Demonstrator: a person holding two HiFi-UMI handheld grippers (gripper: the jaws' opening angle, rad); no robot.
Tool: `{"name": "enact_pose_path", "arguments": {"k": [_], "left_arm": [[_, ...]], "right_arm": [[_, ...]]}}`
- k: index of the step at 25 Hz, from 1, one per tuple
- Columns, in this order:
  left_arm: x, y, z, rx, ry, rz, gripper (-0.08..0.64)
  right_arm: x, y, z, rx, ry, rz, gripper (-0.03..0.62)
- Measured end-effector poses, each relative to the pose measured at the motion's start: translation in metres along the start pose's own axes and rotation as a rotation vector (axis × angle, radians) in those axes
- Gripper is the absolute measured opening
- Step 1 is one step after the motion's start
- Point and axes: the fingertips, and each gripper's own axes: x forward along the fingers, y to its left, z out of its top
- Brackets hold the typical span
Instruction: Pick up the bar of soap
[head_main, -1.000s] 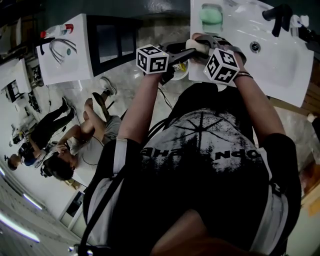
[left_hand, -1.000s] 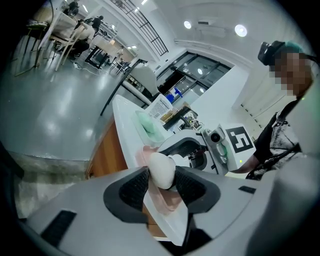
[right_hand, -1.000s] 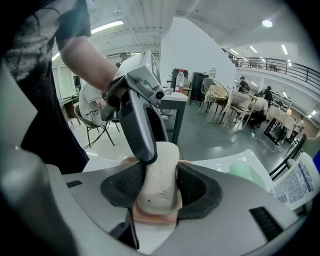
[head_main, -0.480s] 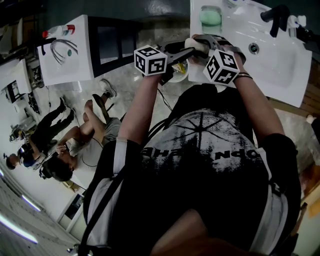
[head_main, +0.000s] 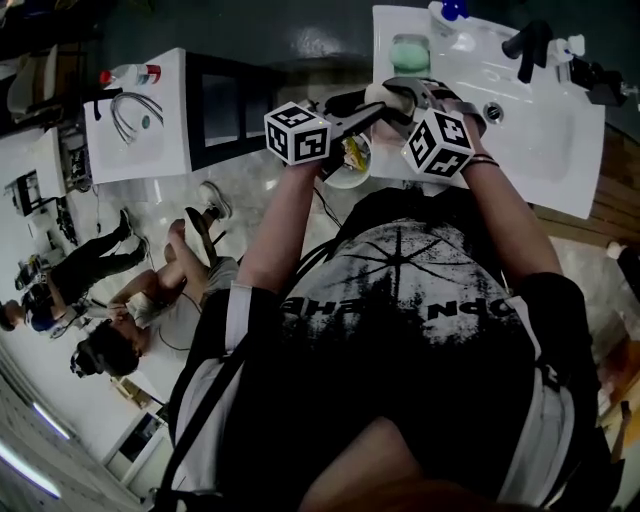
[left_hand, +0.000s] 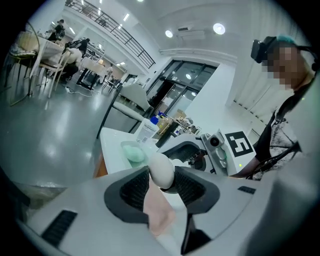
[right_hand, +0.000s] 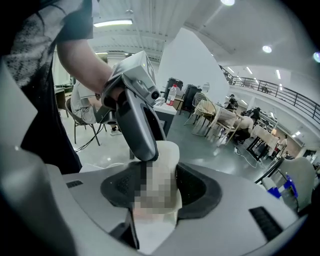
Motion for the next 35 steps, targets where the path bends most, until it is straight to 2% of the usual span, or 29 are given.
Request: {"name": "enact_pose_path", "arguments": {"k": [12, 19, 27, 35], "left_arm": [[-0.009, -0.039, 0.057, 0.175, -0.098, 0.037, 0.166], [-0.005, -0.06, 0.07, 0.206, -0.12, 0.038, 0.164], [0.025, -0.084, 0.075, 0.219, -0.118, 0.0, 0.164], [0.071, -0.12, 0.073, 0.24, -0.088, -0.064, 0.164]], "right_arm": [[-0.048, -0.033, 0.035, -0.082, -0.062, -0.121, 0.209], [-0.073, -0.039, 0.038, -0.093, -0.084, -0.147, 0.209], [-0.104, -0.045, 0.016, -0.083, -0.064, -0.182, 0.209], [-0.143, -0.046, -0.028, -0.058, -0.031, -0.231, 0.209]]}}
